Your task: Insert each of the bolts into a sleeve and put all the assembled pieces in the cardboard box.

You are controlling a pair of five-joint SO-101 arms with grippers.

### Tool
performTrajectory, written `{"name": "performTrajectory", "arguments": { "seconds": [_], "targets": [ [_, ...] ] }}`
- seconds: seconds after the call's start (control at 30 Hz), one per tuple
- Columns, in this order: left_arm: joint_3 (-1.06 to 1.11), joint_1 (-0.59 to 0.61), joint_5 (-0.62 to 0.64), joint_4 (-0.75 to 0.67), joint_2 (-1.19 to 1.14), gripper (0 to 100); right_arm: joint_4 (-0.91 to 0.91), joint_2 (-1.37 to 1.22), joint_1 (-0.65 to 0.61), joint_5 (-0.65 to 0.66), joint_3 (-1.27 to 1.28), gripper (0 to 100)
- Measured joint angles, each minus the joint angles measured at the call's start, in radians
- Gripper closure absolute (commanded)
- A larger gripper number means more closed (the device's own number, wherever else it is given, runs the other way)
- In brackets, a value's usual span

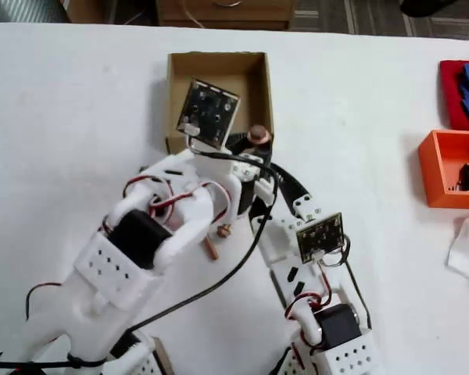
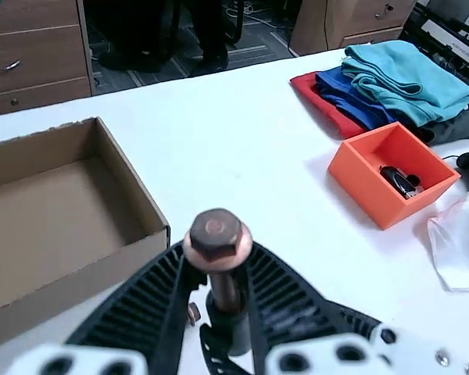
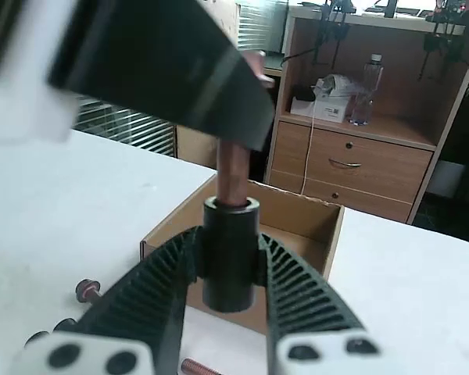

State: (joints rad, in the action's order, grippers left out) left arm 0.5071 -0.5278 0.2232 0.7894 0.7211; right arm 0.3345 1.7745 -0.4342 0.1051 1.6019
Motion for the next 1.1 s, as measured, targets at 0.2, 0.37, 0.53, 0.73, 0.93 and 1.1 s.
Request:
{"name": "performTrajectory", "arguments": {
  "seconds": [0.2,0.37,0.53,0.73,0.93,1.1],
  "targets": [
    [0.035,-0.031,-0.021,0.000,0.000,97,0.000,0.000,0.000,-0.002,0.000,97.5],
    [0.044,-0.031,-0.021,0.000,0.000,97,0.000,0.000,0.003,-0.002,0.000,97.5],
    [0.044,-0.029,-0.021,0.000,0.000,97,0.000,0.000,0.003,-0.002,0.000,97.5],
    [0.044,-0.029,-0.021,0.002,0.000,97,0.000,0.000,0.003,-0.002,0.000,97.5],
    [0.044,-0.029,-0.021,0.035,0.000,96,0.000,0.000,0.003,-0.002,0.000,97.5],
    [0.044,-0.029,-0.021,0.038,0.000,94,0.000,0.000,0.003,-0.002,0.000,97.5]
  ]
}}
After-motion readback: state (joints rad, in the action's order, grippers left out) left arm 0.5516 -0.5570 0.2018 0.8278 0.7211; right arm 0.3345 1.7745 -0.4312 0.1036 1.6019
